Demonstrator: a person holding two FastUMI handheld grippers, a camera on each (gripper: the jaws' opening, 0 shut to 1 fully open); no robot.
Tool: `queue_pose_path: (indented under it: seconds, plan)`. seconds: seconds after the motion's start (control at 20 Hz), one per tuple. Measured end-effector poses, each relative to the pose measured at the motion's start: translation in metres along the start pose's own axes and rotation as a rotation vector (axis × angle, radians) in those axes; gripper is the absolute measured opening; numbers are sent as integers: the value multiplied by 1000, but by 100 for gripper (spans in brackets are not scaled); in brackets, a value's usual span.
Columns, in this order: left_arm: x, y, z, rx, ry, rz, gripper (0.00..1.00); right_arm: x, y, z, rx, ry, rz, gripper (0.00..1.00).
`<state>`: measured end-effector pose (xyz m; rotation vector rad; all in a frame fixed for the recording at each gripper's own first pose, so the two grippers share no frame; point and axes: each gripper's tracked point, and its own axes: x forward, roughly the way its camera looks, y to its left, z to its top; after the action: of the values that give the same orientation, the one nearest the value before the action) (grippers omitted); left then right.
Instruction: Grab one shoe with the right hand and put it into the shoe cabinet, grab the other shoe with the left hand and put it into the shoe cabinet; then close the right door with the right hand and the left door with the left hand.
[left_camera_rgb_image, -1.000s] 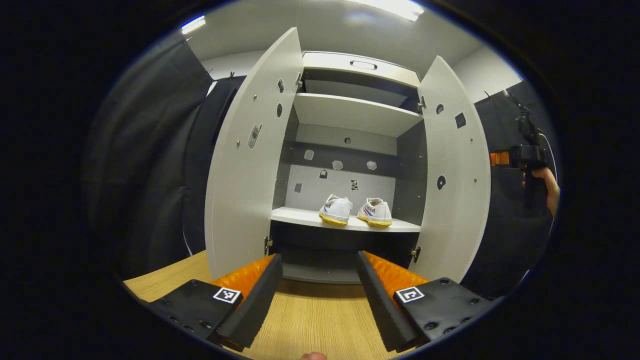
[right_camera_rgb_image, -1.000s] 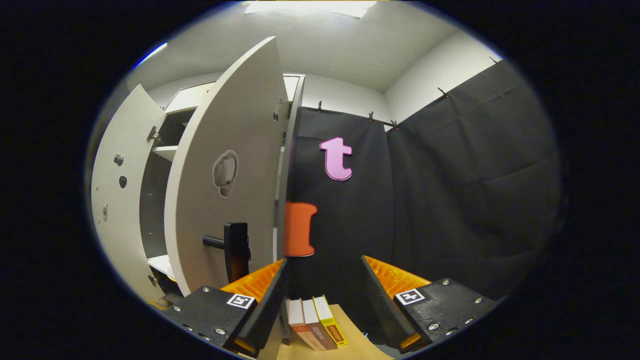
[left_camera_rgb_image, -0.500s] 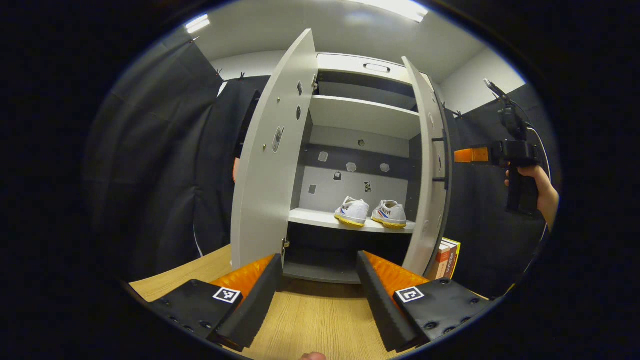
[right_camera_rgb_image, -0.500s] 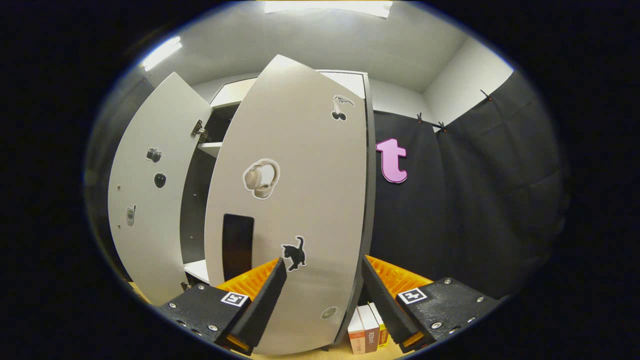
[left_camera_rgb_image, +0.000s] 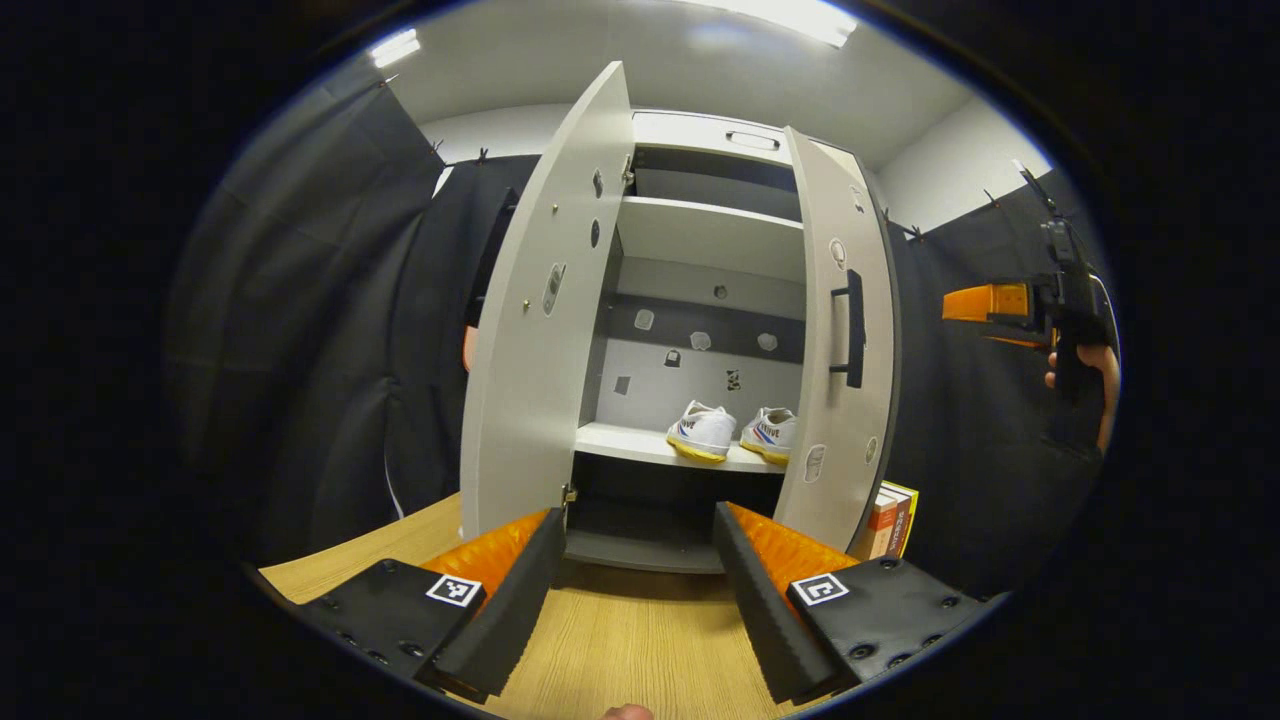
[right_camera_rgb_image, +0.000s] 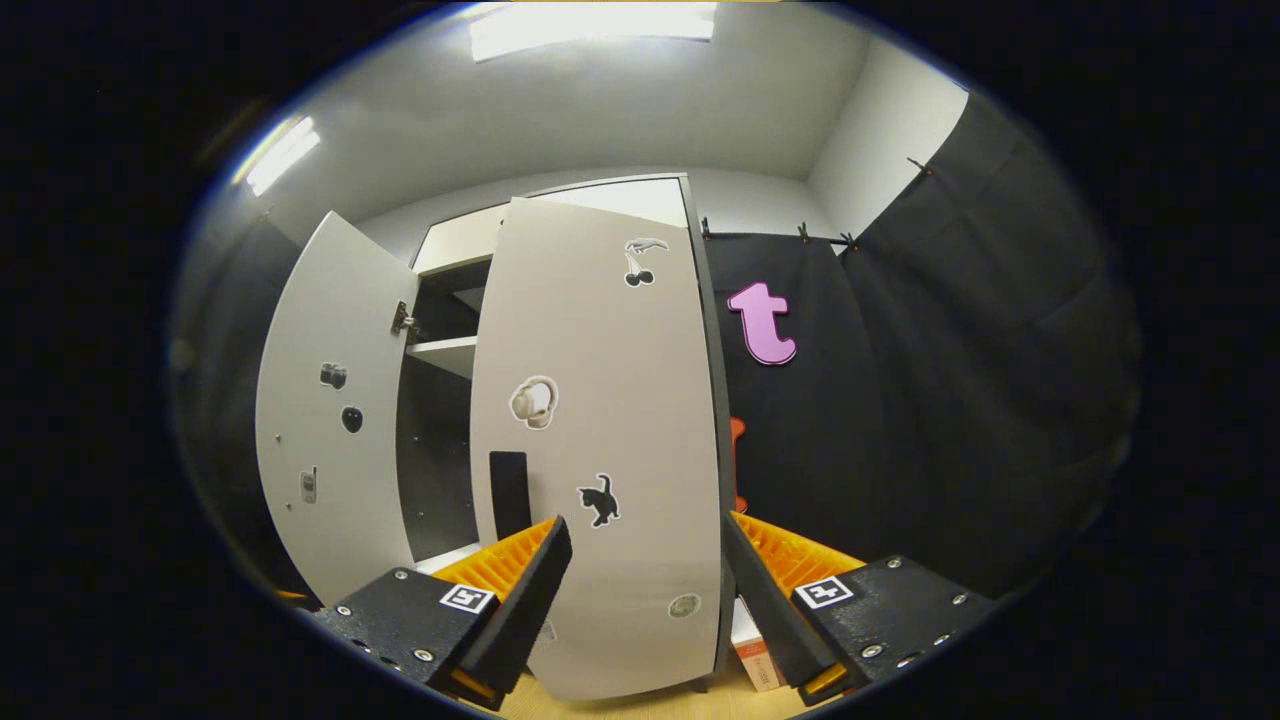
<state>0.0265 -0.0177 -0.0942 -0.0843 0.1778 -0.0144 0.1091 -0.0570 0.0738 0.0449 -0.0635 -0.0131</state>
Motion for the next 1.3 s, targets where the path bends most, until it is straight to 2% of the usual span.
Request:
queue_pose_path:
  seconds: [0.2,0.35,0.5,0.6,0.75,0.8,0.9,1.0,1.05,1.1,1.3]
  plan:
    - [4,-13,10,-21,-10,-39,97,-38,-1,-27,-65,6,-28,93]
    - [6,-15,6,-35,-3,-34,96,-68,-3,-69,-87,59,-63,93]
    - [4,-7,20,-148,-16,-28,96,-80,2,-97,-36,90,-59,94]
    - [5,31,51,-169,-56,45,97,-84,6,-111,-11,99,-51,94]
    - [4,113,114,-124,-147,214,96,-83,18,-127,4,126,-13,94]
    - [4,138,131,-102,-174,258,93,-83,21,-129,11,129,-5,94]
    - [10,182,159,-36,-221,342,96,-84,28,-130,24,128,17,94]
    - [20,217,170,47,-233,419,93,-84,30,-129,21,127,24,94]
    - [35,232,174,67,-227,444,96,-84,31,-127,15,125,24,94]
    - [47,239,175,54,-216,447,93,-84,31,-127,10,125,26,94]
    - [95,269,159,-125,-149,439,96,-84,30,-122,7,114,21,94]
